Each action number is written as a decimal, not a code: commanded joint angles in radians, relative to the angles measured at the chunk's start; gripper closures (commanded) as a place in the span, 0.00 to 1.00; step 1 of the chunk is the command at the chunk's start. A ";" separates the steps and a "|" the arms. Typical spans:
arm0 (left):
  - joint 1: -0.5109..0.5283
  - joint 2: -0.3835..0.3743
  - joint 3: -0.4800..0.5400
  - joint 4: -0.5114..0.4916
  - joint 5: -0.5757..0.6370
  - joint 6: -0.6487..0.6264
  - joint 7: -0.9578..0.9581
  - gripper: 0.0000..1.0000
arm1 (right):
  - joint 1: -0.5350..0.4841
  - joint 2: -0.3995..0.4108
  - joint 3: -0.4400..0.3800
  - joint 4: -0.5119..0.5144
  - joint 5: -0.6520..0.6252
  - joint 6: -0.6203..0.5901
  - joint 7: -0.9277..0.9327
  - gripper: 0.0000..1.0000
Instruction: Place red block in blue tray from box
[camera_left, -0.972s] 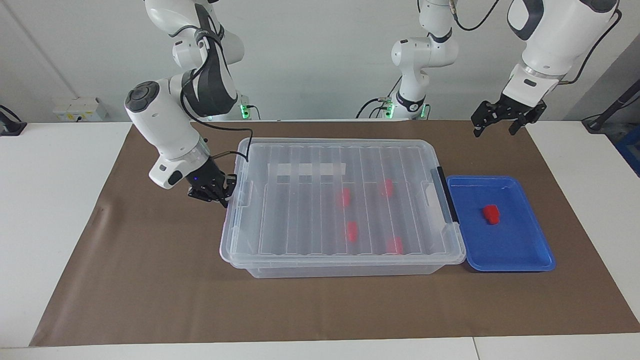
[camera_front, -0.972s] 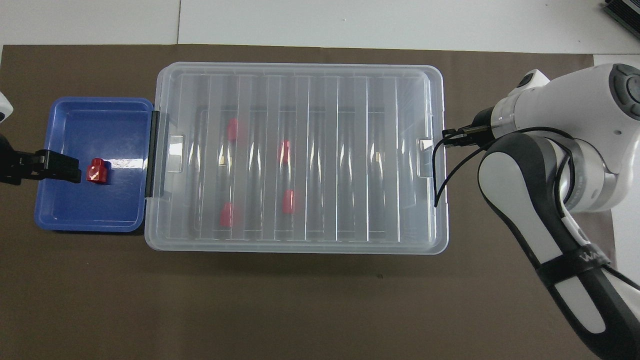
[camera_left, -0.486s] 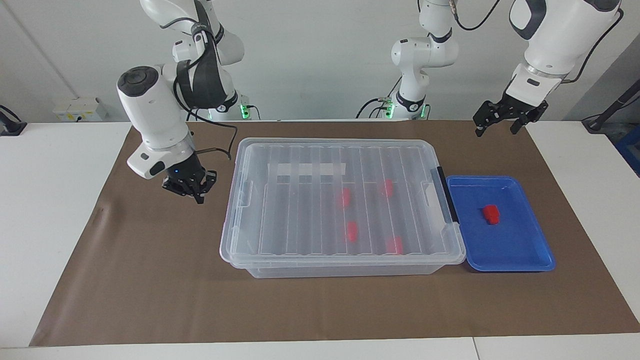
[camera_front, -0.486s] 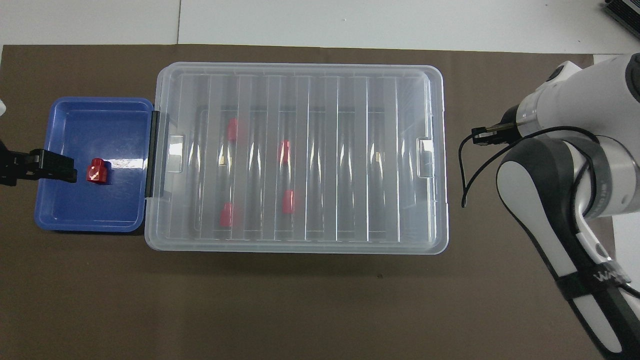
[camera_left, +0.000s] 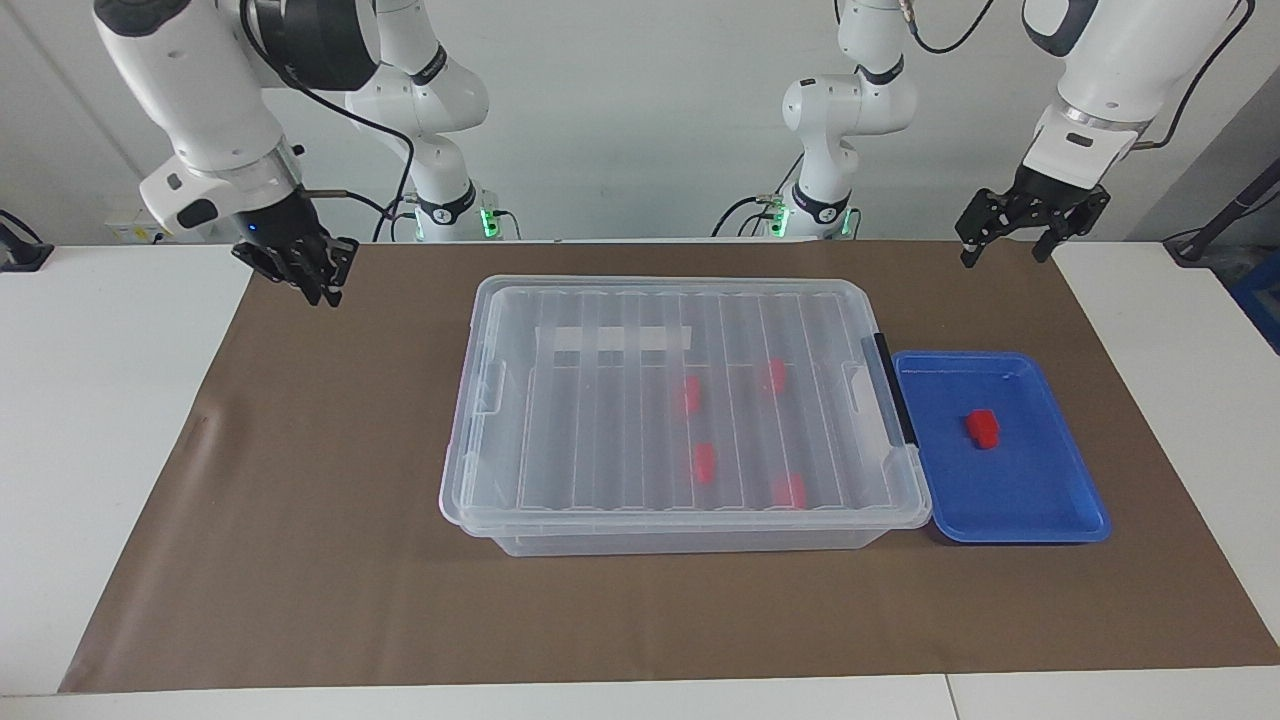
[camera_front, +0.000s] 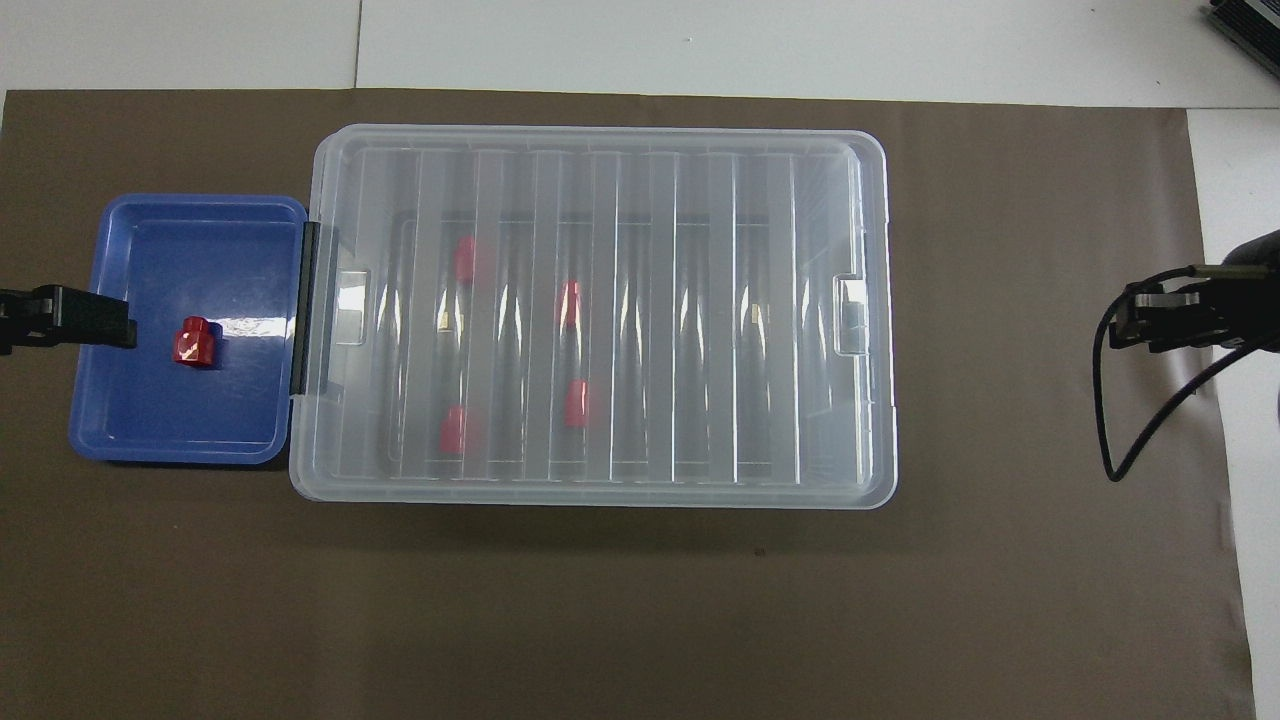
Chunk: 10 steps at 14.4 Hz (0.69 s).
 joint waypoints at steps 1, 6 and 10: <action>-0.020 -0.009 0.014 -0.003 -0.005 0.013 -0.002 0.00 | -0.051 -0.010 0.006 0.002 0.022 -0.059 -0.008 0.00; -0.021 -0.010 0.013 -0.003 -0.005 0.015 -0.010 0.00 | -0.051 0.003 0.012 0.062 0.010 -0.089 -0.069 0.00; -0.029 -0.010 0.010 -0.005 -0.005 0.021 -0.014 0.00 | -0.042 0.001 0.020 0.074 0.019 -0.086 -0.066 0.00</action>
